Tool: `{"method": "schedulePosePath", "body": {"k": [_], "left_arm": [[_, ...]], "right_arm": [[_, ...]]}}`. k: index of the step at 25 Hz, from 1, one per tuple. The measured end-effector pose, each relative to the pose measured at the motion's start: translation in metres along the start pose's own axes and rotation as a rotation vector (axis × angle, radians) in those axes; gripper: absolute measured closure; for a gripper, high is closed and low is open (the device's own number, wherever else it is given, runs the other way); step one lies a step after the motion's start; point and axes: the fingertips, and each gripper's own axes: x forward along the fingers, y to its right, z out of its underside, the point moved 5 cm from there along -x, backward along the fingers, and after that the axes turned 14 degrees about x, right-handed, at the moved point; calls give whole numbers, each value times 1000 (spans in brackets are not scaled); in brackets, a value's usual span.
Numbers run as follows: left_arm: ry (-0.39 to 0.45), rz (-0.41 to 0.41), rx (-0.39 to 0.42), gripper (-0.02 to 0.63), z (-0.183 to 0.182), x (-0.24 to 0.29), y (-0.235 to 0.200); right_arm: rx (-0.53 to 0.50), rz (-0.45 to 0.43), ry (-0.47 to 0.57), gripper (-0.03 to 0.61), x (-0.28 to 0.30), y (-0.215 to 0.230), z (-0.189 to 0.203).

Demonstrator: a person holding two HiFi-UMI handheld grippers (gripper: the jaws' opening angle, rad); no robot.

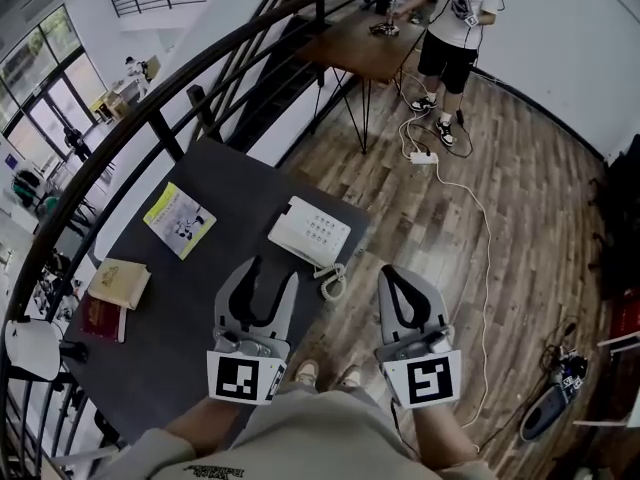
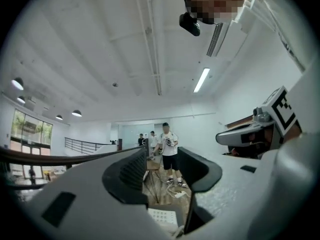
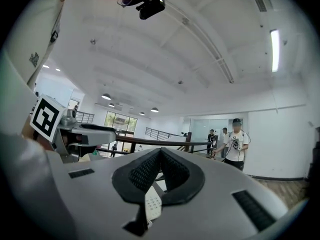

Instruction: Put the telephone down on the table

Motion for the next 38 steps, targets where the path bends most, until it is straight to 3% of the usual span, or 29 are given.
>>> {"method": "schedulePosePath", "body": {"k": [1,2,3,8,10,20,38], "left_arm": [[7,-19,8,428,4,-2,4],[8,-27,10,515,8,-4,9],[2,-21,5,554,11,-6,14],[-42,33,-37,563,25,-11,32],[-55,54,-33,607,30,-16,36],[-74,74,-29,609,34,-23,42],[-44,81,-34,609,30,-14,48]], "right_arm": [[0,10,-1,577,-2,1,6],[6,16,-9,577,-4,1,12],[13,16,-21,577,-7,1,18],[-12,-9,-64,577,-18,-5,47],[2,-12,-82,577,-24,-7,56],[71,-55,-87,577,-33,-6,57],[16,-39,-86,577,-32,-1,50]]}}
